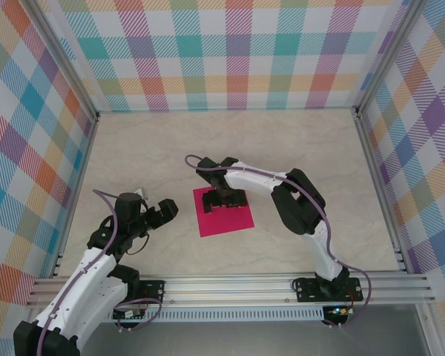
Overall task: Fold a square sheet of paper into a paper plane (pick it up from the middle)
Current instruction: Fold the square sheet of paper in half at the center of the table.
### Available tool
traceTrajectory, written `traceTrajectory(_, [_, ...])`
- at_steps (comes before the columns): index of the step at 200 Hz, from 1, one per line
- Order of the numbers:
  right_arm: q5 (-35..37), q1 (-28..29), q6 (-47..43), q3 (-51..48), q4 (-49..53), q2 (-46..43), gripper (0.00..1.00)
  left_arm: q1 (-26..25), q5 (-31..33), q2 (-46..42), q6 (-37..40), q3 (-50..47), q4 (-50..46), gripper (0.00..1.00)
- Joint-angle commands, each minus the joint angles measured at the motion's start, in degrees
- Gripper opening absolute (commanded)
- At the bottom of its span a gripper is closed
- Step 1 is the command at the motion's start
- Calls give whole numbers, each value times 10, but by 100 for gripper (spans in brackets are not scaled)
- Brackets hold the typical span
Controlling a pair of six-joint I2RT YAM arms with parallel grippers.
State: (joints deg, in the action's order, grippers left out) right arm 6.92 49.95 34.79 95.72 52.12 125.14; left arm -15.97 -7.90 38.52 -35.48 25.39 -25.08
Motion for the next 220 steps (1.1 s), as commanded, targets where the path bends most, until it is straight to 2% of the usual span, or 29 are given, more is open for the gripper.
traceTrajectory(1, [4, 5, 9, -16, 26, 39, 100, 8, 9, -8, -1, 9, 13, 100])
traceTrajectory(38, [-2, 5, 12, -37, 13, 44, 100, 7, -1, -5, -2, 7, 9, 100])
traceTrajectory(87, [39, 5, -2, 37, 65, 21, 100, 8, 1, -5, -1, 8, 4, 100])
traceTrajectory(118, [31, 5, -13, 75, 77, 17, 100, 7, 0, -1, 1, 11, 2, 100])
traceTrajectory(220, [4, 7, 8, 13, 40, 72, 100, 8, 5, 0, 2, 11, -4, 100])
